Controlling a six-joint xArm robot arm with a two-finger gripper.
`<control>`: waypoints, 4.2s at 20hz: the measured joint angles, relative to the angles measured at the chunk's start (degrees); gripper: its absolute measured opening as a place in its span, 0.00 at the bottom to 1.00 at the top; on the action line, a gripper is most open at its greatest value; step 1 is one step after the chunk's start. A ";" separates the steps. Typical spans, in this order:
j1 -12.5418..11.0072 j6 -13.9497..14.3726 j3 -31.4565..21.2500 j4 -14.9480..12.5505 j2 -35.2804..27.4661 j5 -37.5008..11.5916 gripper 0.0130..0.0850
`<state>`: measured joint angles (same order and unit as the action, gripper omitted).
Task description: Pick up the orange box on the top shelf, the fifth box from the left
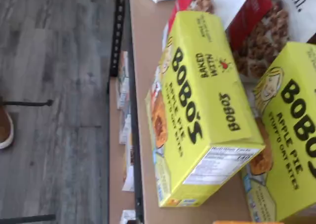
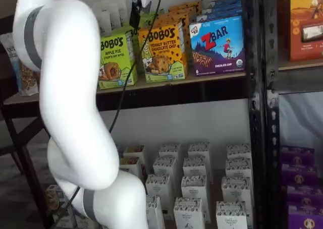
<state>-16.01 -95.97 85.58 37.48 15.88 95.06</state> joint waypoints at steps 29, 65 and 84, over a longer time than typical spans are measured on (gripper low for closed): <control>6.12 -0.10 -6.80 -12.46 2.65 -14.09 1.00; 9.75 1.69 4.34 -26.53 -7.18 -2.08 1.00; 11.31 2.99 5.91 -28.62 -8.62 1.07 1.00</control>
<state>-4.70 -92.98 91.50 8.86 7.26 96.13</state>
